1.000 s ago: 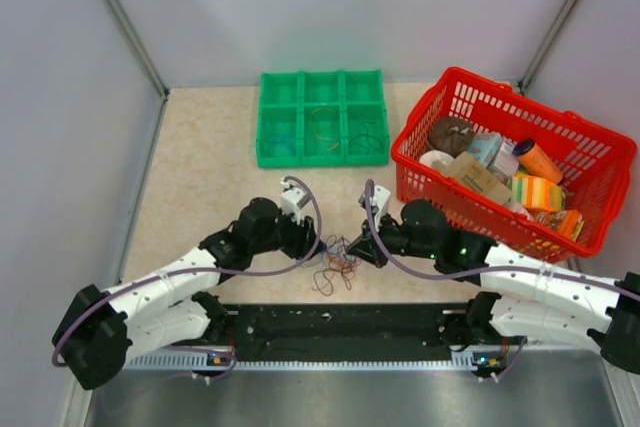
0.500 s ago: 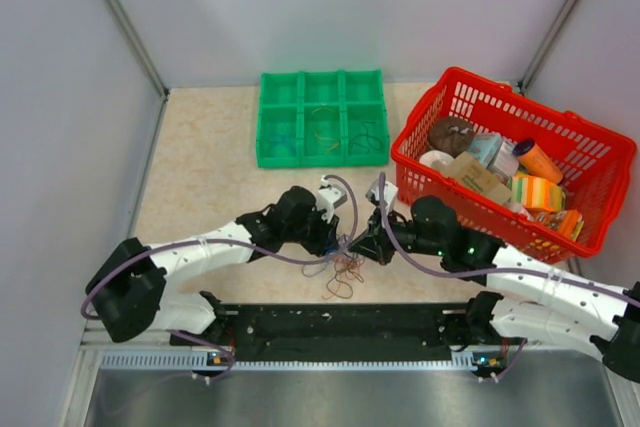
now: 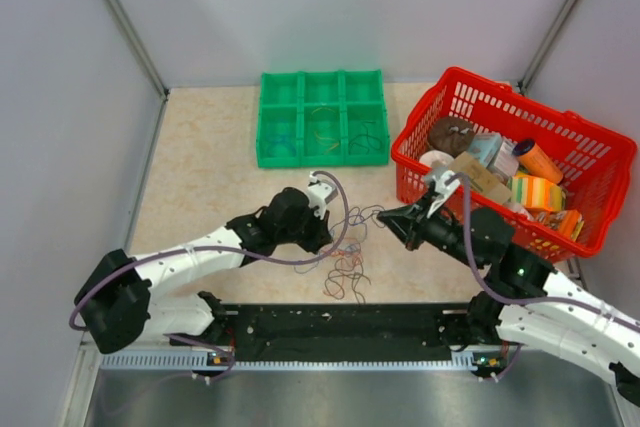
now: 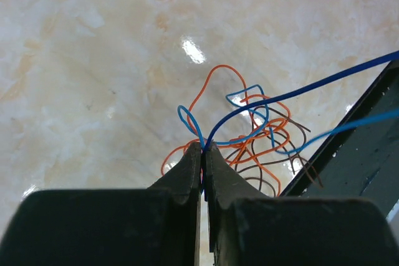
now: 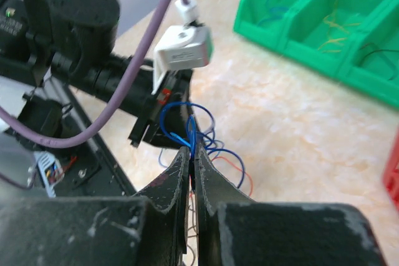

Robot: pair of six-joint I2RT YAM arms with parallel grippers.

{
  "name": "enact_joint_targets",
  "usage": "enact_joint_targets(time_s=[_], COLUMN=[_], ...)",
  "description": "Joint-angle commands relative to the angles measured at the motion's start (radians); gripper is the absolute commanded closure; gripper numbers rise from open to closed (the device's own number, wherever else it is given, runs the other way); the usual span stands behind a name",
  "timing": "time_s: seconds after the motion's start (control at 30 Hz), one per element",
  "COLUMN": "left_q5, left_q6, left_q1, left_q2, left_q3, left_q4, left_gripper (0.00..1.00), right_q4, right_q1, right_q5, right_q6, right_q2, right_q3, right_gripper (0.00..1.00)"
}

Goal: Untangle the cables

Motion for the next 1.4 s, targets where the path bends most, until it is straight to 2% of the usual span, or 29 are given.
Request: enact_joint_targets(time_s=[0.0, 0.23, 0.3, 0.43, 0.63, 0.9, 0.93, 0.97, 1.0, 1.03, 1.07, 1.1, 1.2, 1.27, 1.37], left_q5=[-0.088, -0.123, -0.116, -0.112, -0.08, -0.063, -0.057, -0.054, -0.048, -0.027, -0.013, 0.002, 0.065, 0.137, 0.237], left_q6=[-0.05, -0.109, -0.113, -0.119, -0.155, -0.185, -0.188, -0.197, -0.206, -0.212, -0.214, -0.217, -0.2, -0.18, -0.172], left_q1=[0.009, 0.06, 0.066, 0.074, 0.082, 0.089, 0.092, 0.095, 0.097, 0.098, 0.098, 0.098, 0.098, 0.098, 0.098], left_q2=[-0.064, -0.096, -0.099, -0.102, -0.154, -0.223, -0.229, -0.234, -0.246, -0.263, -0.288, -0.318, -0.415, -0.47, -0.512], left_q3=[-0.037, -0.069, -0.073, -0.071, -0.059, -0.074, -0.076, -0.076, -0.079, -0.082, -0.089, -0.096, -0.118, -0.138, -0.143], left_q4=[0.038, 0.041, 0.044, 0.046, 0.041, -0.021, -0.034, -0.051, -0.055, -0.052, -0.042, -0.019, 0.07, 0.177, 0.306], left_gripper=[1.0, 1.0, 1.0, 1.0, 1.0, 1.0, 0.98, 0.86, 0.69, 0.59, 0.44, 0.35, 0.3, 0.3, 0.25], right_q4=[-0.062, -0.148, -0.14, -0.162, -0.157, -0.108, -0.099, -0.088, -0.084, -0.074, -0.064, -0.05, -0.021, -0.004, 0.013], right_q1=[-0.009, -0.009, -0.008, -0.008, -0.009, -0.009, -0.009, -0.009, -0.008, -0.009, -0.008, -0.009, -0.008, -0.008, -0.008], right_q5=[0.215, 0.581, 0.624, 0.589, 0.382, 0.223, 0.204, 0.184, 0.168, 0.155, 0.132, 0.115, 0.08, 0.065, 0.032], right_q6=[-0.016, -0.125, -0.168, -0.185, -0.026, -0.021, -0.019, -0.01, -0.004, 0.007, 0.016, 0.022, 0.045, 0.057, 0.073], right_q2=[-0.094, -0.24, -0.267, -0.238, -0.143, 0.032, 0.045, 0.059, 0.076, 0.09, 0.102, 0.111, 0.138, 0.154, 0.182], right_q3=[0.096, 0.264, 0.294, 0.299, 0.209, 0.232, 0.23, 0.23, 0.232, 0.233, 0.235, 0.236, 0.256, 0.276, 0.316], right_gripper=[1.0, 1.0, 1.0, 1.0, 1.0, 1.0, 1.0, 1.0, 1.0, 1.0, 1.0, 1.0, 1.0, 1.0, 1.0])
